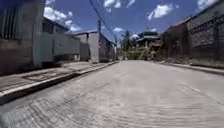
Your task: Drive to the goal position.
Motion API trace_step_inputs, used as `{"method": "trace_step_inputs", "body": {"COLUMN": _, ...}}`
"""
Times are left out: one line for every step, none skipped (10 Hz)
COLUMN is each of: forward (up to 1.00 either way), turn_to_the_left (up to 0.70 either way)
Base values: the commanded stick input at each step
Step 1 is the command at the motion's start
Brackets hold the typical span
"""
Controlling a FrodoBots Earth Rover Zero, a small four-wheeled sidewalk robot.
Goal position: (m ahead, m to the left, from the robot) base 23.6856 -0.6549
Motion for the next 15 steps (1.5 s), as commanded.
{"method": "trace_step_inputs", "body": {"forward": 1.00, "turn_to_the_left": 0.00}}
{"method": "trace_step_inputs", "body": {"forward": 1.00, "turn_to_the_left": -0.37}}
{"method": "trace_step_inputs", "body": {"forward": 1.00, "turn_to_the_left": -0.39}}
{"method": "trace_step_inputs", "body": {"forward": 1.00, "turn_to_the_left": -0.35}}
{"method": "trace_step_inputs", "body": {"forward": 1.00, "turn_to_the_left": -0.40}}
{"method": "trace_step_inputs", "body": {"forward": 1.00, "turn_to_the_left": -0.37}}
{"method": "trace_step_inputs", "body": {"forward": 1.00, "turn_to_the_left": -0.31}}
{"method": "trace_step_inputs", "body": {"forward": 1.00, "turn_to_the_left": -0.25}}
{"method": "trace_step_inputs", "body": {"forward": 1.00, "turn_to_the_left": 0.02}}
{"method": "trace_step_inputs", "body": {"forward": 1.00, "turn_to_the_left": 0.08}}
{"method": "trace_step_inputs", "body": {"forward": 1.00, "turn_to_the_left": 0.03}}
{"method": "trace_step_inputs", "body": {"forward": 1.00, "turn_to_the_left": 0.00}}
{"method": "trace_step_inputs", "body": {"forward": 1.00, "turn_to_the_left": 0.00}}
{"method": "trace_step_inputs", "body": {"forward": 1.00, "turn_to_the_left": 0.00}}
{"method": "trace_step_inputs", "body": {"forward": 1.00, "turn_to_the_left": 0.00}}
